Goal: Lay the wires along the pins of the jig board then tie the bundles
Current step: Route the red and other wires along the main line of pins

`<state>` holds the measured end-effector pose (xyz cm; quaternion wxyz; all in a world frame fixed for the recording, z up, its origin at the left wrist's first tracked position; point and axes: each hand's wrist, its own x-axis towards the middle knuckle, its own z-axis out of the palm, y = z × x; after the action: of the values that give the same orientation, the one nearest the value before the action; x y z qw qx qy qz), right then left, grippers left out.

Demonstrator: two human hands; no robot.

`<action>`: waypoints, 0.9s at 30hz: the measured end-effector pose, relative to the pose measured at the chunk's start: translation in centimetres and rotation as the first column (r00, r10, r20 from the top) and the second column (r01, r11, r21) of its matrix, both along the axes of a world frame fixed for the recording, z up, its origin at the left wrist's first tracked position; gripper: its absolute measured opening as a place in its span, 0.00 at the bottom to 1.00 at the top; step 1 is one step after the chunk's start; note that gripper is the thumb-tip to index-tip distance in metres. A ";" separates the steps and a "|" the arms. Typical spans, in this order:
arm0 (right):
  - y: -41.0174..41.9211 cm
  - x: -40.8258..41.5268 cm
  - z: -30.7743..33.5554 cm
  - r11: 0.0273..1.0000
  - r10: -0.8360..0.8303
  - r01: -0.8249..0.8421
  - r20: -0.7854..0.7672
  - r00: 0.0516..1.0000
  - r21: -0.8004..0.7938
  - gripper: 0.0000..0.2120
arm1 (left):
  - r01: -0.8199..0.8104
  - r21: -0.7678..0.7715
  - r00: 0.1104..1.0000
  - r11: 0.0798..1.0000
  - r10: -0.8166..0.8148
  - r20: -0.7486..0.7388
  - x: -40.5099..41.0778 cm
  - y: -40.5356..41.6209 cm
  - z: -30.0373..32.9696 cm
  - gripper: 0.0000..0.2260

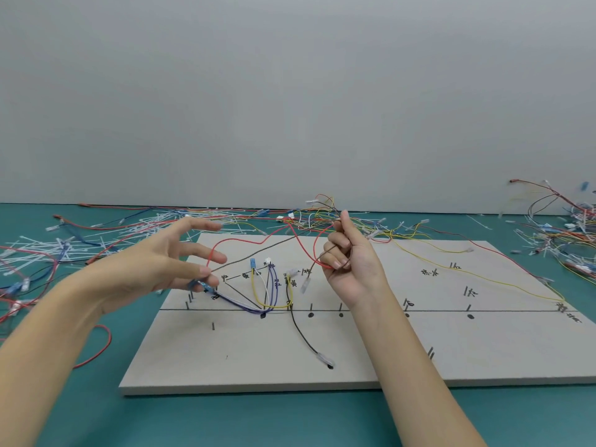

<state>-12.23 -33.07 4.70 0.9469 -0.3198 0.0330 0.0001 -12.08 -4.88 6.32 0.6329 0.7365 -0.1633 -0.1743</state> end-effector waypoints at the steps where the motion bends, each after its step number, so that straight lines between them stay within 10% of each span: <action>1: -0.1 0.0 0.0 1.000 0.002 -0.002 0.000 1.000 0.005 0.14 | -0.037 0.010 0.999 0.999 0.037 0.008 0.2 0.0 0.0 0.27; 8: 0.0 0.0 0.0 1.000 0.022 -0.022 0.021 1.000 0.012 0.15 | -0.165 0.135 0.985 0.977 0.156 0.077 0.9 0.5 -0.5 0.35; 11: 0.1 0.0 0.0 1.000 0.026 -0.026 0.020 0.999 -0.017 0.15 | -0.205 0.118 0.978 0.972 0.198 0.071 1.3 0.4 -0.9 0.23; 16: 0.1 0.0 0.0 0.997 0.049 -0.048 0.005 0.999 -0.064 0.17 | -0.255 -0.064 0.963 0.965 0.259 0.068 1.5 0.2 -1.0 0.07; 27: 0.7 -0.1 -0.3 0.971 0.175 -0.177 -0.032 0.984 -0.159 0.12 | -0.144 -0.405 0.989 0.903 0.147 -0.024 0.9 -0.4 -0.1 0.08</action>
<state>-12.36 -32.38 4.44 0.9139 -0.3970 0.0128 0.0842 -11.22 -5.27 6.18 0.7823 0.6001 -0.1429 -0.0865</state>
